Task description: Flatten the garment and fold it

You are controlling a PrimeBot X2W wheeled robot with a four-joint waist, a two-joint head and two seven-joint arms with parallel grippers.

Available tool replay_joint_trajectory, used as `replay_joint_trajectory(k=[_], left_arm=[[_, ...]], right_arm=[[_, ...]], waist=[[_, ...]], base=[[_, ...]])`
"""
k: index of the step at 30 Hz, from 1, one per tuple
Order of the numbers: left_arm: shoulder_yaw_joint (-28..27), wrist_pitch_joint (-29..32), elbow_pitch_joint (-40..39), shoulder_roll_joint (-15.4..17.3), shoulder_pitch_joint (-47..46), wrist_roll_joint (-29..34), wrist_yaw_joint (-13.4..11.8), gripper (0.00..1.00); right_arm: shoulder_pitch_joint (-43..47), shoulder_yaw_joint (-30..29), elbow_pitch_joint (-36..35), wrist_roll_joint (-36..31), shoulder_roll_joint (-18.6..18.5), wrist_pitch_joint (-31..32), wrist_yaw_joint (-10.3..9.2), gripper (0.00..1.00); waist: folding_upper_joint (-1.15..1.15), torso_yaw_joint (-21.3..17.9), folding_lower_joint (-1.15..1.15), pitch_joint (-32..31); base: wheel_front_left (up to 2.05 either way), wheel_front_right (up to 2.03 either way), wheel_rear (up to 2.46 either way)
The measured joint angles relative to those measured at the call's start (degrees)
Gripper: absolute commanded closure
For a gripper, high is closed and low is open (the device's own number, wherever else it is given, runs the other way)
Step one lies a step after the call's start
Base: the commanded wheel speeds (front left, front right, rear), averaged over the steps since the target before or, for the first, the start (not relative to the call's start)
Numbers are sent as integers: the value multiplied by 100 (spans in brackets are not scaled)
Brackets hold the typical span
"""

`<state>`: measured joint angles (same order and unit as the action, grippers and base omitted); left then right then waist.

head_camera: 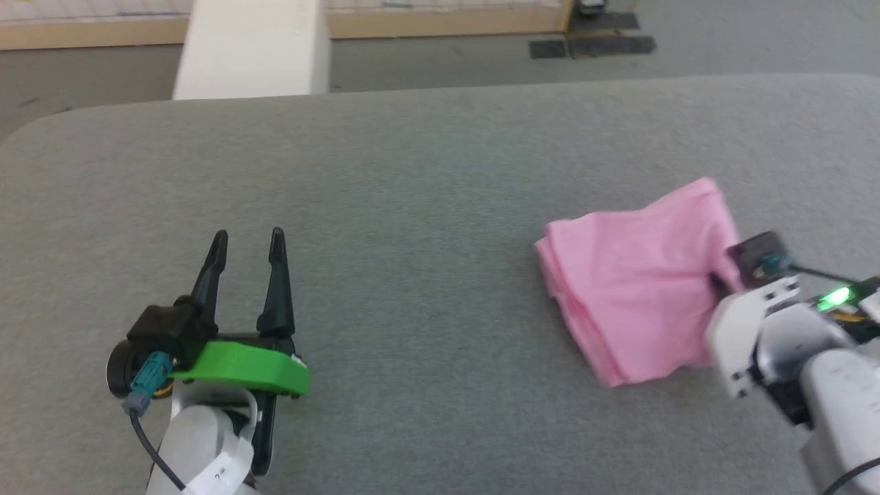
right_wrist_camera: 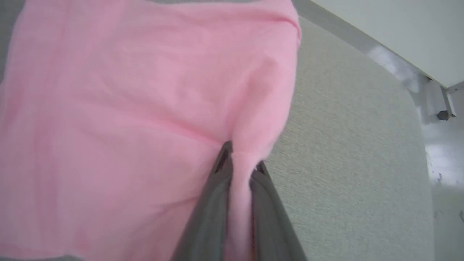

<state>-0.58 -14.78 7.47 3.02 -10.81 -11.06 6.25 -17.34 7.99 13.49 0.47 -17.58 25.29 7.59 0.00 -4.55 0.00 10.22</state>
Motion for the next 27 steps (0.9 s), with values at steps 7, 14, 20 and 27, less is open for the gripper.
replay_joint_trajectory(k=[7,14,20,27], left_arm=[[181,0,-143,73,-377,202,35,0],[391,35,-257,357,-786,294,63,0],[509,236,-470,591,-1068,320,78,0],[539,410,-724,768,-1164,325,78,0]], right_arm=[[-515,-318,252,-16,-575,-153,0,100],[-1196,-834,1074,-439,-705,-525,1,100],[-1775,-1446,1724,-953,-827,-853,1,100],[-2331,-2320,2256,-1803,-886,-1279,1,100]], waist=[[0,-638,0,371],[0,-1126,0,992],[0,-1387,0,1581],[0,-1517,1,2278]], base=[[0,0,0],[0,0,0],[0,0,0],[0,0,0]])
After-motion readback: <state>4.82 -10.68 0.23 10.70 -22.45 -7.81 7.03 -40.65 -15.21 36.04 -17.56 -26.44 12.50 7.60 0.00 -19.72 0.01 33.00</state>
